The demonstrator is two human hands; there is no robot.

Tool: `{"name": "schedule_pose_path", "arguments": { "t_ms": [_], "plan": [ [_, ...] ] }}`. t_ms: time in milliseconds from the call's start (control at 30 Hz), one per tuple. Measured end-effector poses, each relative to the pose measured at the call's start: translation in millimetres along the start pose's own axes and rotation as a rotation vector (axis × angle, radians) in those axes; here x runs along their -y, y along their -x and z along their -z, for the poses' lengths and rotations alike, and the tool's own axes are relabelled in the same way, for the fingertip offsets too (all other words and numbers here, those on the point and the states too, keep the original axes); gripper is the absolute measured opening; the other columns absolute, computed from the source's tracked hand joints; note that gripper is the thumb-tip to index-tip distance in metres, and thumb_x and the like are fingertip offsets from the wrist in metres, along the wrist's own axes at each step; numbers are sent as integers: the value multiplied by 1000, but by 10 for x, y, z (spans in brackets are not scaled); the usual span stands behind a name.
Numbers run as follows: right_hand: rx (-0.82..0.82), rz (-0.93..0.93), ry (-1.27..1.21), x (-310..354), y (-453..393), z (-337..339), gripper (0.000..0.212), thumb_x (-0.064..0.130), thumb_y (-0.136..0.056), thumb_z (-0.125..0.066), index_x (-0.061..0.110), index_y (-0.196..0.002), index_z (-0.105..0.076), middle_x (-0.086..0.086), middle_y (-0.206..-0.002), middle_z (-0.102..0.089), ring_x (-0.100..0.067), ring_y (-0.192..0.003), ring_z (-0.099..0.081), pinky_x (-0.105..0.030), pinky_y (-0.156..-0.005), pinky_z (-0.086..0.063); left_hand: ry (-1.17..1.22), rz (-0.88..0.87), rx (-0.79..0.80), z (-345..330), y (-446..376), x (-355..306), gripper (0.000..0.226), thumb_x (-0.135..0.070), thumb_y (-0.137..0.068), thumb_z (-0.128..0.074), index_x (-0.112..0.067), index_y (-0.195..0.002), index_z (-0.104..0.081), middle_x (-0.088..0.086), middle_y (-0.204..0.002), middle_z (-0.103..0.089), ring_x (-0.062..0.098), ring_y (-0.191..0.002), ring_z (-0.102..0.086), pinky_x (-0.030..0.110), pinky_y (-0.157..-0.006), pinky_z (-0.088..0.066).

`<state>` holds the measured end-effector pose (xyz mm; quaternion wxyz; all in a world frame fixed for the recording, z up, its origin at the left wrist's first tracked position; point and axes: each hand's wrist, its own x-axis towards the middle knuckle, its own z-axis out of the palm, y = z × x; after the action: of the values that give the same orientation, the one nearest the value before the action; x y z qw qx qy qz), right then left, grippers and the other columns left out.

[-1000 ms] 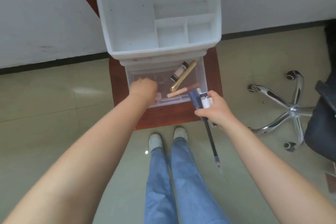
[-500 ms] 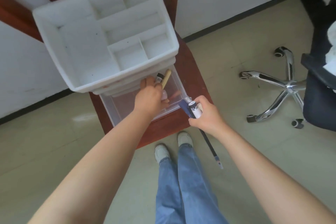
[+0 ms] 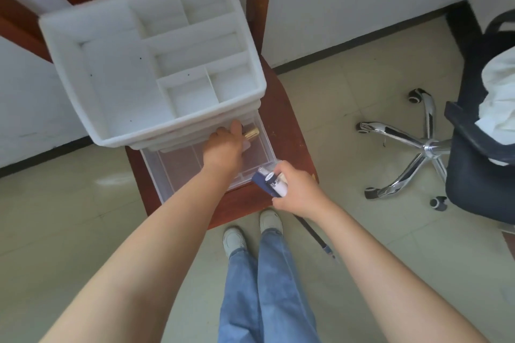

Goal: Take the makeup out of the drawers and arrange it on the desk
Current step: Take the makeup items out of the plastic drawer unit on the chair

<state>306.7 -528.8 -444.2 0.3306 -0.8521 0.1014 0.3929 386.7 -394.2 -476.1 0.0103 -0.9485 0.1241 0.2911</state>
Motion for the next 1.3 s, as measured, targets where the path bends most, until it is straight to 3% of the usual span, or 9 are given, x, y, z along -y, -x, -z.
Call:
{"name": "schedule_pose_path", "arguments": {
  "t_ms": [67, 267, 467, 600, 800, 933, 1100, 1200, 1300],
  "plan": [
    [24, 23, 98, 15, 14, -2, 43, 11, -75, -63, 15, -114, -45, -8, -107, -60, -26, -87, -53, -25, -65, -32, 86, -30, 32, -71, -1, 6, 48, -6, -84, -52, -2, -127, -33, 21, -108, -55, 37, -96, -57, 37, -68, -44],
    [90, 228, 626, 114, 19, -152, 36, 2, -80, -56, 8, -113, -42, -8, -127, -46, -32, -102, -55, -32, -68, -32, 147, -11, 55, -64, 156, 212, 46, -10, -86, -51, -3, -127, -33, 20, -116, -56, 39, -103, -56, 38, -73, -44],
    [-44, 363, 944, 278, -88, -325, 59, 2, -28, -84, 4, -85, -66, -12, -71, -65, -28, -55, -61, -27, -48, -43, 164, -84, -108, 10, 605, 599, 36, -4, -81, -52, -2, -116, -42, 18, -104, -57, 36, -92, -55, 35, -63, -34],
    [-125, 342, 847, 426, -207, -343, 64, -3, -82, -49, 4, -140, -25, -20, -133, -40, -37, -107, -53, -42, -84, -41, 295, -46, -325, 1, 947, 940, 36, 4, -72, -55, 5, -108, -53, 25, -89, -62, 43, -79, -57, 40, -57, -38],
    [-236, 328, 945, 897, -552, -320, 59, 4, -87, -48, 5, -141, -24, -21, -133, -42, -39, -109, -54, -43, -86, -43, 133, 30, -512, -183, 1276, 1200, 18, -10, -61, -55, 0, -75, -61, 11, -53, -57, 30, -41, -53, 20, -35, -27],
    [-389, 340, 1122, 1021, -687, -303, 73, 12, -36, -85, 5, -106, -65, -16, -87, -66, -30, -57, -65, -28, -50, -51, 18, 33, -554, -312, 1254, 1259, 41, 2, -33, -76, -3, -71, -59, 8, -49, -54, 26, -37, -49, 17, -33, -29],
    [-243, 365, 953, 795, -553, -252, 66, -2, -80, -55, 6, -138, -27, -19, -134, -38, -39, -106, -54, -42, -80, -42, -46, -34, -566, -314, 1210, 1201, 36, 3, -31, -73, -4, -64, -61, 6, -48, -53, 25, -38, -49, 15, -34, -30],
    [-328, 425, 900, 650, -272, -204, 58, -9, -68, -64, 1, -122, -47, -21, -110, -53, -38, -84, -59, -36, -60, -35, -94, -114, -527, -177, 1249, 1079, 38, 3, -26, -72, -6, -61, -59, 5, -46, -51, 24, -37, -48, 15, -36, -29],
    [-416, 477, 891, 547, 52, -53, 60, -9, -26, -78, 2, -83, -66, -15, -66, -57, -30, -40, -53, -22, -43, -24, -147, -242, -526, 73, 1269, 910, 41, 0, -24, -75, -7, -61, -59, 4, -47, -53, 24, -38, -50, 16, -38, -32]
  ]
}}
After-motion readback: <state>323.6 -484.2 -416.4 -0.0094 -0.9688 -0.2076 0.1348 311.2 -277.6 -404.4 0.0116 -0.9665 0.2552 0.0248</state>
